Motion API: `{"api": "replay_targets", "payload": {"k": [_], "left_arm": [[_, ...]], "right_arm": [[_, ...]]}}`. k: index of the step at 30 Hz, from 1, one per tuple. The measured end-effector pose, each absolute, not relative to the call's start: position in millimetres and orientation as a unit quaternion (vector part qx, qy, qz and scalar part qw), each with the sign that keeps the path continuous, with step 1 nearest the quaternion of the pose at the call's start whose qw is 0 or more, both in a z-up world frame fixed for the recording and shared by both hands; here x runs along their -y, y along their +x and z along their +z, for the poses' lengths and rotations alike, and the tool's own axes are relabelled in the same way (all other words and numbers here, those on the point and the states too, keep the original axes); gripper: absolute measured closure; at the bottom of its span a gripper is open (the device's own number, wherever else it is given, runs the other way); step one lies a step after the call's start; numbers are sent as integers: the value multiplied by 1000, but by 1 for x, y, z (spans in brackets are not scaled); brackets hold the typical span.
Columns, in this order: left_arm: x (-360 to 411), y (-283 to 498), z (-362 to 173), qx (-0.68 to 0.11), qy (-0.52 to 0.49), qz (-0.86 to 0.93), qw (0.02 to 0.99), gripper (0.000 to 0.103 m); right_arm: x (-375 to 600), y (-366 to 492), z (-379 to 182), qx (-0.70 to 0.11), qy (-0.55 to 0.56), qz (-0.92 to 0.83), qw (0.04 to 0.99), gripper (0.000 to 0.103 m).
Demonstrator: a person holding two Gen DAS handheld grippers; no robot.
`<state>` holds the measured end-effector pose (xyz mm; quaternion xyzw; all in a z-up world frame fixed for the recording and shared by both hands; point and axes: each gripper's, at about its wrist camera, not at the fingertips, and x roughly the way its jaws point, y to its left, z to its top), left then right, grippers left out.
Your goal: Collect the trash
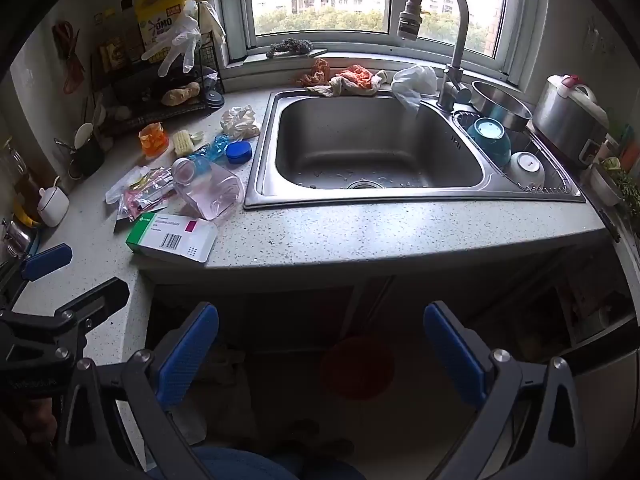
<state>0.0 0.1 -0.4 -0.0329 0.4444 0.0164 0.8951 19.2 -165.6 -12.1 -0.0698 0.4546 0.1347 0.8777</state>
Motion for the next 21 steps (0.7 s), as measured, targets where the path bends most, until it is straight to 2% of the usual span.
{"api": "replay_targets", "payload": {"k": [10, 21], "left_arm": [[-3, 5, -19, -464, -51, -5, 884, 0], [2, 14, -16, -475, -48, -25, 878, 0]], "right_arm": [[161, 22, -15, -481, -90, 122, 863, 0], [166, 23, -13, -492, -99, 111, 858, 0]]}}
